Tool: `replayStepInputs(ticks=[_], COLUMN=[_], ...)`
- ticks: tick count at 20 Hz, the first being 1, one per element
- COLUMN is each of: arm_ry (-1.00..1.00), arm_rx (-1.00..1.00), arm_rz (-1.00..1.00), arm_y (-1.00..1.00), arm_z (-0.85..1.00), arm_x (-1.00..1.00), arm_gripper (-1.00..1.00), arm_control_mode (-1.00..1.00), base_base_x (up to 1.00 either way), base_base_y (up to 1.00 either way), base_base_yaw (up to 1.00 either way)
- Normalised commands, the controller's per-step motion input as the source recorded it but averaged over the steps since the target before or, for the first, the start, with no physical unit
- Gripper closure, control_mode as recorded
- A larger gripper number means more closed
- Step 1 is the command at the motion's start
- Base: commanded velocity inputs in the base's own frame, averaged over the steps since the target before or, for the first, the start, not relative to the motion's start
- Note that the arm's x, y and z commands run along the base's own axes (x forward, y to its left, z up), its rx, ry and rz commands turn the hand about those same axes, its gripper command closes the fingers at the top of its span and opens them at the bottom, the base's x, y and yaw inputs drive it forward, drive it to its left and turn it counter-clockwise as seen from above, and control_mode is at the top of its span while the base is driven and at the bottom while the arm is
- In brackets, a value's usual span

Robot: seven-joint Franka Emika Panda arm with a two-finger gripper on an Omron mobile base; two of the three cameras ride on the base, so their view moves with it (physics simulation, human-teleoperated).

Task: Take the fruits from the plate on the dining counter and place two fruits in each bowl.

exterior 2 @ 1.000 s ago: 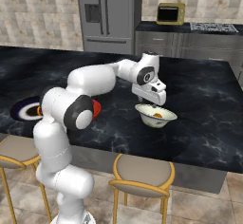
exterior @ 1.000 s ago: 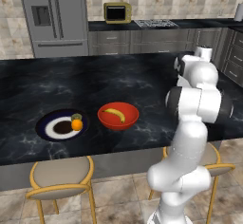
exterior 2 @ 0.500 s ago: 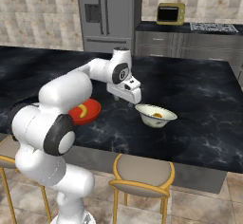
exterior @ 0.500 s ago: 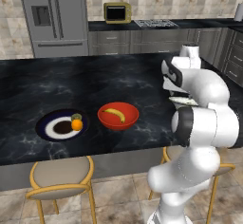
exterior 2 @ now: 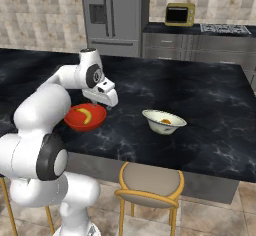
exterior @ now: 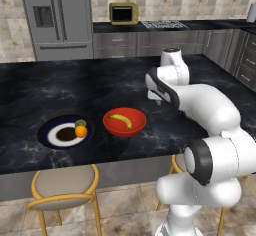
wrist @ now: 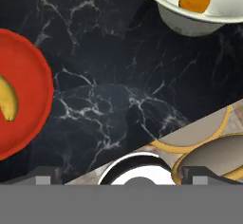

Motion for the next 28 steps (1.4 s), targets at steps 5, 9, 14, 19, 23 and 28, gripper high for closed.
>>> replayStepInputs(ticks=[5, 9, 14, 19, 23, 28], arm_ry=[0.0, 0.0, 0.09, 0.15, 0.04, 0.0], arm_rx=[-0.01, 0.0, 0.0, 0.0, 0.0, 0.0], arm_rz=[0.05, 0.03, 0.0, 0.01, 0.01, 0.0], arm_y=[1.0, 1.0, 1.0, 0.97, 0.84, 0.71], arm_z=[0.11, 0.04, 0.01, -0.08, -0.19, -0.23], arm_x=[-0.1, -0.14, -0.01, 0.0, 0.03, 0.0], arm_gripper=[-1.0, -1.0, -1.0, -1.0, -1.0, -1.0], arm_control_mode=[-1.0, -1.0, -1.0, -1.0, -1.0, -1.0], base_base_x=[0.0, 0.0, 0.0, 0.0, 0.0, 0.0], base_base_y=[0.0, 0.0, 0.0, 0.0, 0.0, 0.0], base_base_yaw=[0.0, 0.0, 0.0, 0.0, 0.0, 0.0])
